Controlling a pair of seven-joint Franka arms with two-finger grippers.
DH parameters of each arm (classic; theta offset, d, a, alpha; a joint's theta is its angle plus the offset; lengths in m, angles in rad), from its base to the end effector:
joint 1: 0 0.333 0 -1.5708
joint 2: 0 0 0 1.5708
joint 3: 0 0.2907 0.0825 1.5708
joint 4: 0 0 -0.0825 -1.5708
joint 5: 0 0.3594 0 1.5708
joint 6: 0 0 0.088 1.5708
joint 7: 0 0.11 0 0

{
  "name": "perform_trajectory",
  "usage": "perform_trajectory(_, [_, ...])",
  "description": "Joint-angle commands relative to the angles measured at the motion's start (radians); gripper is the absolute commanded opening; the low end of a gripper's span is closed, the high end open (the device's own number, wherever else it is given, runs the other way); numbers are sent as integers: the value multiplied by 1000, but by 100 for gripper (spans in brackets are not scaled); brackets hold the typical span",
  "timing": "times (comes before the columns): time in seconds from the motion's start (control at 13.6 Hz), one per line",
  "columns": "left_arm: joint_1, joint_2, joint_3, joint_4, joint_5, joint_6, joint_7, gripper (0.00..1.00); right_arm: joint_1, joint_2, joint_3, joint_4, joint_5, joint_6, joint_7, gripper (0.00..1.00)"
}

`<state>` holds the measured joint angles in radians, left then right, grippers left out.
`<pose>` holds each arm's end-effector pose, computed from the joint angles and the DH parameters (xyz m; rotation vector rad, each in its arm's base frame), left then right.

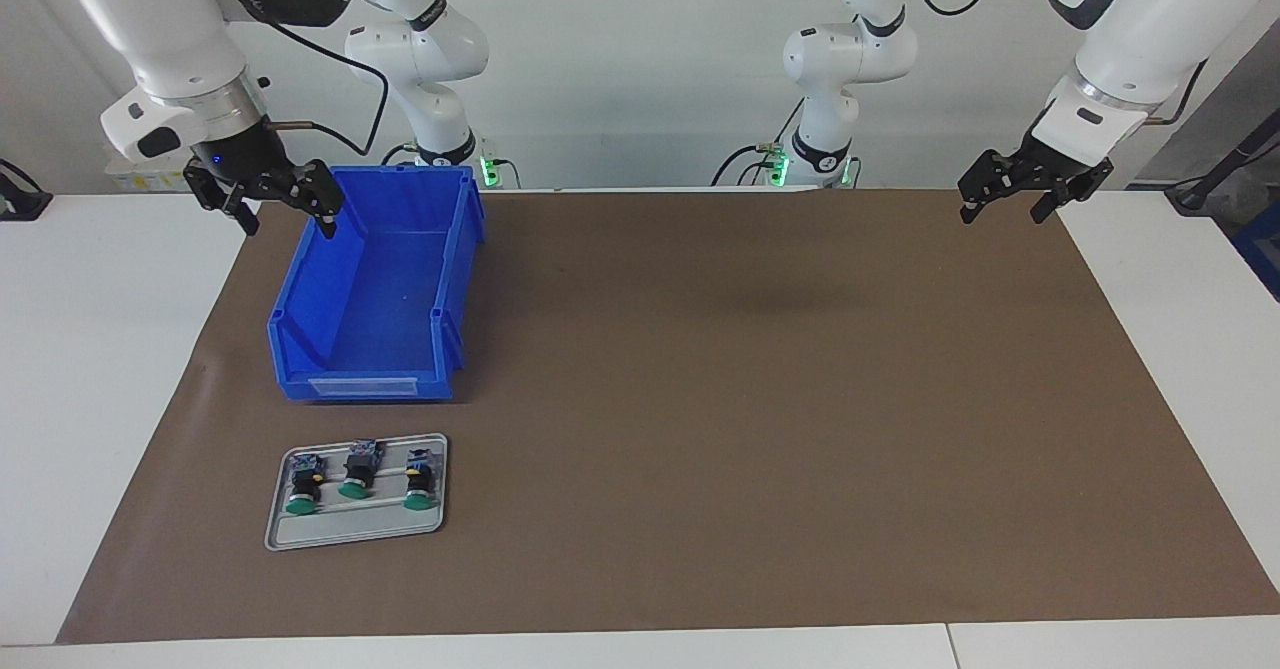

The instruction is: Place and press button with both arms

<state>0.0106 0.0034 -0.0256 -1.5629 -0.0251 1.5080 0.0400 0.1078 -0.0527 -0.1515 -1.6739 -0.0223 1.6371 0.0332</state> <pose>0.5239 -0.0107 0.5926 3.1132 -0.0870 -0.0903 0.5194 -0.0269 0.5830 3.1249 -0.1179 0.0238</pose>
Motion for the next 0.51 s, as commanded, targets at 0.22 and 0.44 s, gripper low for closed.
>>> perform_trajectory(0.22, [6,-11,-4,-13,1,-8,-6,100,1,-21,0,-20,-8,-16,7,100])
perform_trajectory(0.44, [6,-11,-4,-13,1,-8,-6,100,-3,-21,-2,-20,-2,-17,-2,100])
